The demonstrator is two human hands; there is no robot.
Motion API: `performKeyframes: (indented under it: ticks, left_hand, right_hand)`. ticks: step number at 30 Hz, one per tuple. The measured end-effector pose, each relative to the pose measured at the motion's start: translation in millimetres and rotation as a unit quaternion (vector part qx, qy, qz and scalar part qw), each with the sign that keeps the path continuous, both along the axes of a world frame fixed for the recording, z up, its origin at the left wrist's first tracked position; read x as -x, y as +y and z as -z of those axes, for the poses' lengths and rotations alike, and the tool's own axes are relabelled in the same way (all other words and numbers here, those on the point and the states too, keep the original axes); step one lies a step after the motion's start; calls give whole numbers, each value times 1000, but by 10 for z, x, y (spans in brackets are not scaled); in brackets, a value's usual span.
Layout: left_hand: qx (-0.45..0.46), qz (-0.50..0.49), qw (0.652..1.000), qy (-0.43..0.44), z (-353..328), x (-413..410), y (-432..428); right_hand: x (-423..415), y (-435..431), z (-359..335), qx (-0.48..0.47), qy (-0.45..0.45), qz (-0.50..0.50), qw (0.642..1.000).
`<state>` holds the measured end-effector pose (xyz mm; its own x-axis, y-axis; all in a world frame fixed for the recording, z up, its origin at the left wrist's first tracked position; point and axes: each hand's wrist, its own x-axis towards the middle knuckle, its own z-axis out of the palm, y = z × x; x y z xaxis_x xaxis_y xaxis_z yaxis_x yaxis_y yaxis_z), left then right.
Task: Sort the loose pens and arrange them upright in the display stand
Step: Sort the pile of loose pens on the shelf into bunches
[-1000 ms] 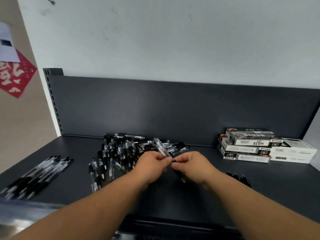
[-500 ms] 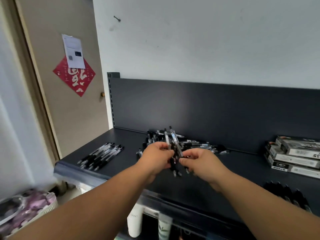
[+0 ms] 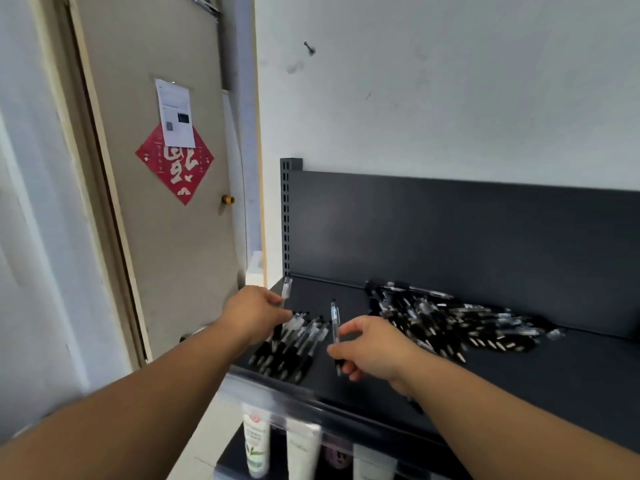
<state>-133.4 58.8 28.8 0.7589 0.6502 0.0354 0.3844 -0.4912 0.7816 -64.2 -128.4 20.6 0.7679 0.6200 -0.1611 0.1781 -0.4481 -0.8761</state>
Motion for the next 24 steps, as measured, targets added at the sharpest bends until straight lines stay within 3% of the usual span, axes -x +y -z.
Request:
performKeyframes:
  ticks: [7, 12, 19, 24]
  left_hand:
    - [-62, 68, 992, 85, 196, -13, 399]
    - [-122, 115, 978, 124, 339, -52, 450]
    - [-171, 133, 967, 132, 347, -102, 478]
    - [-135, 140, 973, 126, 361, -91, 462]
  right_hand:
    - [114, 421, 107, 15, 19, 35, 999]
    - [123, 488, 216, 87, -95, 72, 989]
    - [138, 505, 203, 117, -171, 60, 976]
    - [143, 529, 218, 153, -201, 19, 967]
